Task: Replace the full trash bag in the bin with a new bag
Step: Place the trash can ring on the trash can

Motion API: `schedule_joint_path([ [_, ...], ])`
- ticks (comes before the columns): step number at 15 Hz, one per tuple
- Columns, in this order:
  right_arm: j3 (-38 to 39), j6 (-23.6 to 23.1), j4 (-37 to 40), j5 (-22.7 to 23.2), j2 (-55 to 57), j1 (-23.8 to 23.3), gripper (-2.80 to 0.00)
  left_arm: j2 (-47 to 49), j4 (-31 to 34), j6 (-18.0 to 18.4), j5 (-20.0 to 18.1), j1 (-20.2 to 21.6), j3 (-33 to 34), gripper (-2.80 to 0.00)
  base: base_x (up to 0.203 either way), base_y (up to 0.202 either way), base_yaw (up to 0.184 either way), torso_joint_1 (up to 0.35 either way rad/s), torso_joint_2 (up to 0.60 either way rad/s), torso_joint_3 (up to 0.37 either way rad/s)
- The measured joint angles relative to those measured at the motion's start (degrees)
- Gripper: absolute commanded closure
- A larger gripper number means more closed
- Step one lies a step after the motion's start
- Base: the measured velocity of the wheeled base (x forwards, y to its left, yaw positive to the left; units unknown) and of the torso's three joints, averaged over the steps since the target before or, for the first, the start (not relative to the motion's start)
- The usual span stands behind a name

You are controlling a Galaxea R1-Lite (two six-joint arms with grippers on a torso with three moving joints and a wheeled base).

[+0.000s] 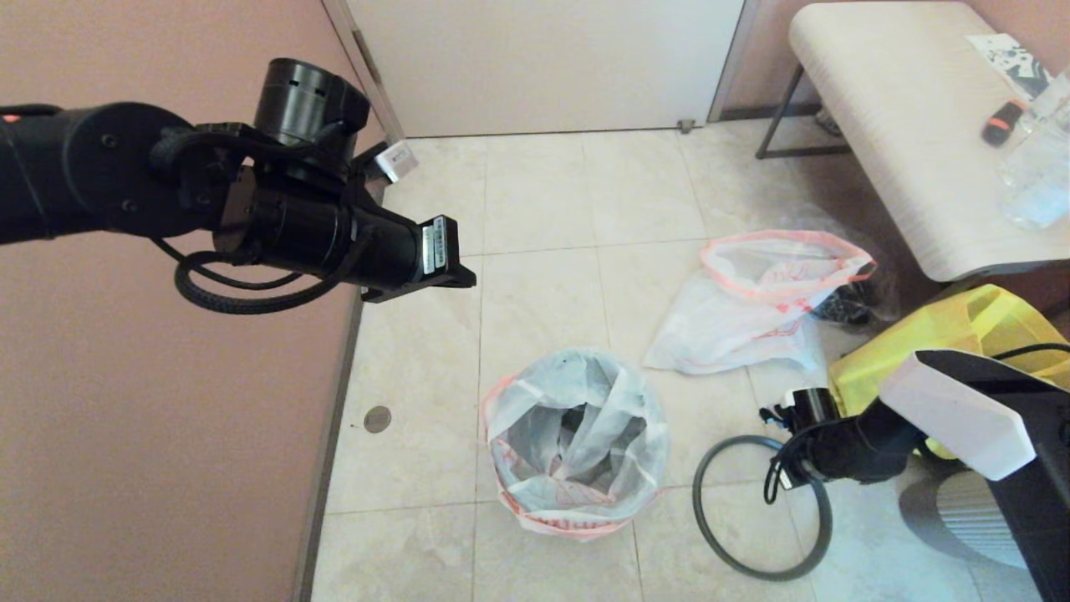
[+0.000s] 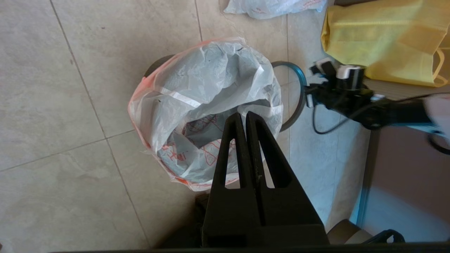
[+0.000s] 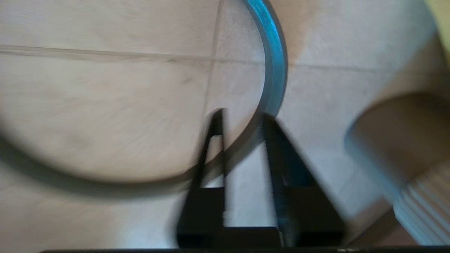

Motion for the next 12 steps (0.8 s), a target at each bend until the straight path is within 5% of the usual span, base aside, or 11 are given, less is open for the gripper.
schedule_joint_path([
  [11,-20.8,-5.5,-1.5,11.0,14.3,-5.2,-2.80,0.4,-1.4,-0.1,0.3,0.2,0.1,0.00,0.000,0.000,0.000,0.000,0.00,0.000],
  [12,-23.0,-6.1,-0.4,11.0,15.3,-5.6,0.00,0.4,-1.5,-0.2,0.3,0.2,0.1,0.00,0.000,0.000,0.000,0.000,0.00,0.000],
])
